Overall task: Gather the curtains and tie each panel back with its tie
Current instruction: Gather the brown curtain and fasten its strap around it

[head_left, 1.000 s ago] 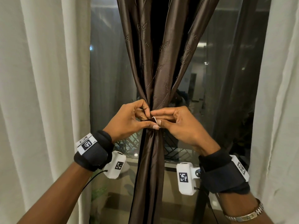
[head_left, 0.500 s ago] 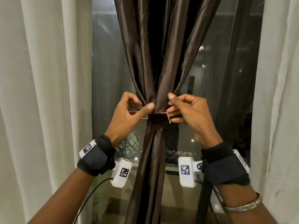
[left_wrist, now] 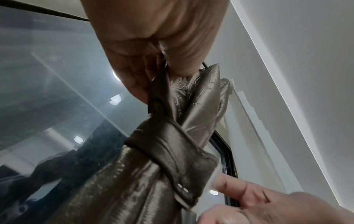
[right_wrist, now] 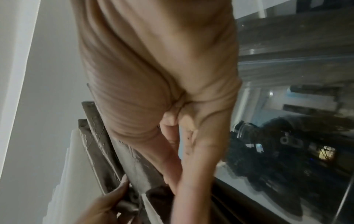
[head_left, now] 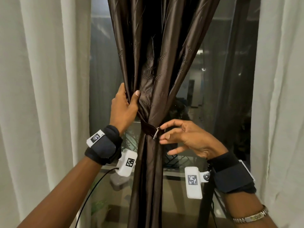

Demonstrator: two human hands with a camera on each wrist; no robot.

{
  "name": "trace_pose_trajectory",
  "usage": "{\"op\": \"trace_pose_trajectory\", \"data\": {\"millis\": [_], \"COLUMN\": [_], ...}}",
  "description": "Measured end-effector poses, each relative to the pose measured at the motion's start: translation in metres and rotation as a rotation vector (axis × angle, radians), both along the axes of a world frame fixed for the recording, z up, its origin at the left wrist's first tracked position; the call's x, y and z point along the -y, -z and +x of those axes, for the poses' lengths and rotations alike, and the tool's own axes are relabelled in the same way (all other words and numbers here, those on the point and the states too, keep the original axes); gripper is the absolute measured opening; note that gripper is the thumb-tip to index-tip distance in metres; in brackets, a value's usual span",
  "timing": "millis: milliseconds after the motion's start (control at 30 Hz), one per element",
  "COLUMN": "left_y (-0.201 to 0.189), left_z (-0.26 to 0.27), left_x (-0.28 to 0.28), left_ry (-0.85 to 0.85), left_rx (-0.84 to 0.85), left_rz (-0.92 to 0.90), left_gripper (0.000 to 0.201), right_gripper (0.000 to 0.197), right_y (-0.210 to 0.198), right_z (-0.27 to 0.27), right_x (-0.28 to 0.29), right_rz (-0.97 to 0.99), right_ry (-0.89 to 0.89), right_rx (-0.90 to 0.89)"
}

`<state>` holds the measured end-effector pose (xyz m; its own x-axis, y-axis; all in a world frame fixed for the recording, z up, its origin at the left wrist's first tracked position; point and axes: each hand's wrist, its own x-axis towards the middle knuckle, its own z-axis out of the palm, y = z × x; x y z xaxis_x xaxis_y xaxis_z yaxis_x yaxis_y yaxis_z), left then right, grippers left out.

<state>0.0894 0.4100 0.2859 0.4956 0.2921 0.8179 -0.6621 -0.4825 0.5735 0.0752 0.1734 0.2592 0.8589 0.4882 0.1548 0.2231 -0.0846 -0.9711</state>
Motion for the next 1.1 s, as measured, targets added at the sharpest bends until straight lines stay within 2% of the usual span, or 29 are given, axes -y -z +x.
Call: {"op": "trace_pose_trajectory", "data": {"millis": [67, 167, 233, 300, 367, 433, 467, 533, 600, 633, 733, 800, 900, 1000, 1100], "left_y": [0.0, -0.001, -0.004, -0.009, -0.015, -0.016, -0.015, -0.01, -0.008, -0.007, -0.01, -0.006, 0.011, 0.034, 0.063], "left_z": [0.0, -0.003, -0.008, -0.01, -0.012, -0.012, -0.013, -0.015, -0.019, -0.02, -0.028, -0.036, -0.048, -0.063, -0.08], "left_x": [0.0, 0.004, 0.007, 0.01, 0.01, 0.005, 0.0, -0.013, -0.027, -0.031, -0.018, -0.003, 0.012, 0.01, -0.01], "left_ry": [0.038, 0.124, 0.185, 0.229, 0.222, 0.172, 0.121, 0.041, 0.036, 0.053, 0.125, 0.129, 0.098, 0.038, -0.132], "left_rx": [-0.025, -0.018, 0.015, 0.05, 0.069, 0.094, 0.11, 0.115, 0.094, 0.076, -0.008, -0.064, -0.11, -0.131, -0.107], "left_rz": [0.0, -0.057, -0.105, -0.124, -0.132, -0.141, -0.164, -0.267, -0.357, -0.383, -0.367, -0.228, -0.111, -0.089, -0.134], "left_gripper": [0.026, 0.021, 0.027, 0.033, 0.034, 0.028, 0.024, 0.028, 0.03, 0.031, 0.026, 0.029, 0.018, 0.017, 0.013], "right_gripper": [0.024, 0.018, 0.029, 0.037, 0.03, 0.012, 0.01, 0.024, 0.04, 0.041, 0.021, 0.021, 0.021, 0.024, 0.023], "right_y": [0.0, -0.013, -0.03, -0.046, -0.061, -0.068, -0.068, -0.062, -0.047, -0.039, -0.03, -0.033, -0.03, -0.016, 0.007], "right_z": [-0.001, 0.001, 0.003, 0.004, 0.009, 0.021, 0.028, 0.042, 0.048, 0.047, 0.046, 0.041, 0.027, 0.004, -0.026], "right_x": [0.001, 0.0, -0.001, -0.007, -0.015, -0.019, -0.017, -0.006, 0.003, 0.003, -0.002, -0.004, -0.008, -0.023, -0.048], "right_rz": [0.002, 0.098, 0.236, 0.35, 0.314, 0.308, 0.358, 0.514, 0.611, 0.622, 0.632, 0.63, 0.606, 0.674, 0.795], "right_ry": [0.071, 0.31, 0.416, 0.424, 0.405, 0.432, 0.498, 0.749, 0.944, 0.936, 0.702, 0.734, 0.758, 0.737, 0.732], "right_rx": [0.054, 0.249, 0.347, 0.407, 0.421, 0.442, 0.481, 0.567, 0.599, 0.596, 0.546, 0.598, 0.698, 0.766, 0.833]}}
